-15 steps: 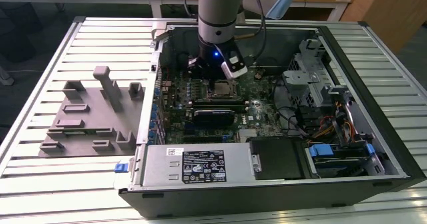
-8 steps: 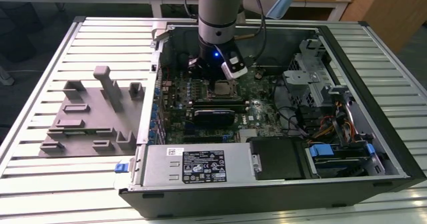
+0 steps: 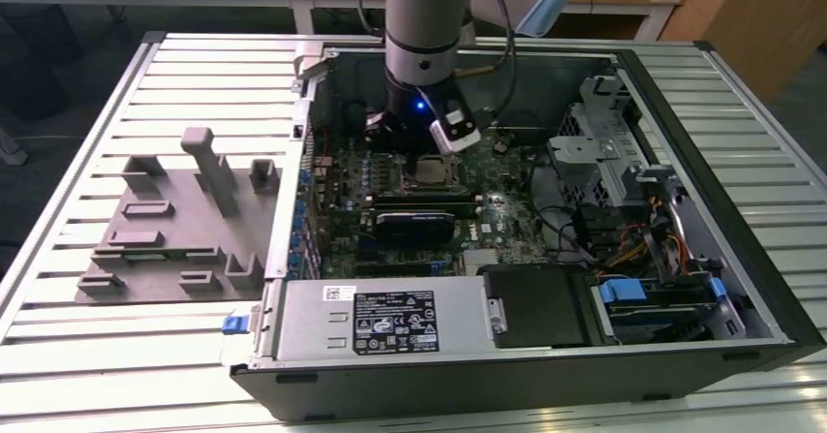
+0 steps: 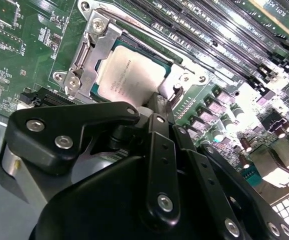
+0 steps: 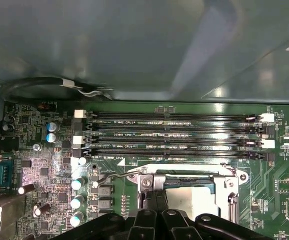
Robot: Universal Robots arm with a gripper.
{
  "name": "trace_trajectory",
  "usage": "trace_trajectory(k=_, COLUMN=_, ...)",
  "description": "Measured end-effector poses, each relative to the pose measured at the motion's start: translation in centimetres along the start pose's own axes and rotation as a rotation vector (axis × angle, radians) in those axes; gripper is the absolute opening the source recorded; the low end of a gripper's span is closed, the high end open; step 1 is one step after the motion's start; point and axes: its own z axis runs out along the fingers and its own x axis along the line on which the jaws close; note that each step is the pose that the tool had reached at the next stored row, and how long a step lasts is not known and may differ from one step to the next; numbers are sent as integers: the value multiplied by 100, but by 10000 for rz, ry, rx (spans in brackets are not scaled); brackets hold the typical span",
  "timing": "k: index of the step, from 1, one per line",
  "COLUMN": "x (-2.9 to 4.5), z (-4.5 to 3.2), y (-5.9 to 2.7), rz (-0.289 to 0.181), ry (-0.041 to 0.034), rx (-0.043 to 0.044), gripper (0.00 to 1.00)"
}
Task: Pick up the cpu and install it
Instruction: 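Close the cpu cover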
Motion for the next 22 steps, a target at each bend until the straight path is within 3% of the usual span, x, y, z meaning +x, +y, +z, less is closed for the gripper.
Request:
trace_trajectory(k=14, x=-61, z=-9, y=2, rz=2, ry=20, rx=0, gripper=11)
trace_trajectory(k=22, x=-61, z=-87, y=8, rz=2, ry=18, rx=0, gripper=11)
